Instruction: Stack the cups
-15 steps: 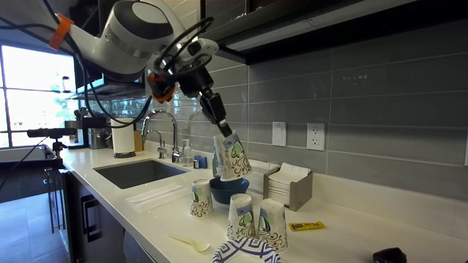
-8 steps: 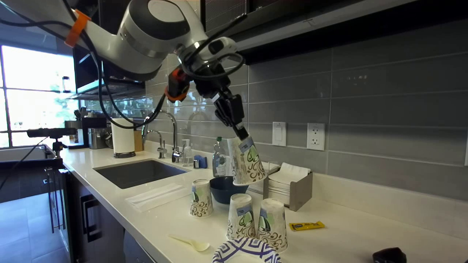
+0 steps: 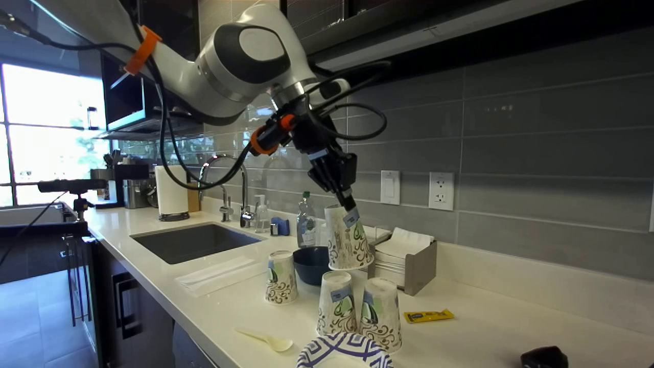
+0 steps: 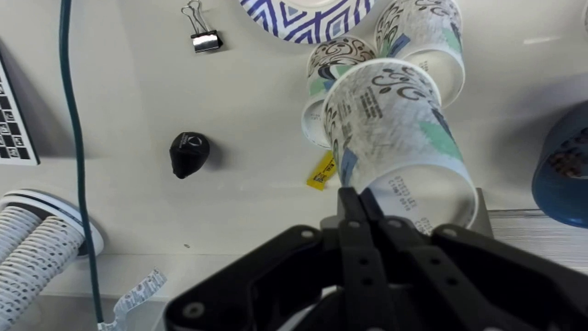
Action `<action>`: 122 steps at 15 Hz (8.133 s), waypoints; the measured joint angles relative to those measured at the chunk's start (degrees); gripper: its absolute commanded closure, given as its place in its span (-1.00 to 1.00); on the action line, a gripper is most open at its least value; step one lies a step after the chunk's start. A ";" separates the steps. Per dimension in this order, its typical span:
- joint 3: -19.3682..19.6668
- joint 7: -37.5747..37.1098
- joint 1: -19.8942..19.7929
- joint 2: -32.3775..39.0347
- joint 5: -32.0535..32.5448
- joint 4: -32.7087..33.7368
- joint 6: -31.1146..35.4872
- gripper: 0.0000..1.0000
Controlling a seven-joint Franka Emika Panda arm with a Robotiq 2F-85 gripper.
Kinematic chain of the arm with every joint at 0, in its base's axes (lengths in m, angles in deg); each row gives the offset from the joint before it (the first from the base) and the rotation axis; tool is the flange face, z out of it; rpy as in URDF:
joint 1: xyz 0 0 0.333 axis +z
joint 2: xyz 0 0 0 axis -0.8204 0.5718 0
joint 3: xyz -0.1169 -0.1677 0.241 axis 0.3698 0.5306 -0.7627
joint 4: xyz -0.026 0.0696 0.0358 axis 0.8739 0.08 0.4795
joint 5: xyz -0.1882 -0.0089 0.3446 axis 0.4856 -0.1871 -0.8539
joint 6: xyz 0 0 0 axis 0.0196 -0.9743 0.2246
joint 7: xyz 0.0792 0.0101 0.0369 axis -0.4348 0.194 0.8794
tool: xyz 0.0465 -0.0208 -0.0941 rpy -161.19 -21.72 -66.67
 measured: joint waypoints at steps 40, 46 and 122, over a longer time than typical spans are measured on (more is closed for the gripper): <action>-1.52 -0.21 0.62 4.38 5.22 5.22 -4.21 -1.00; -7.65 -4.07 3.29 0.46 5.97 4.83 -11.89 -1.00; -3.19 7.30 11.61 2.10 -11.80 5.45 -11.50 0.96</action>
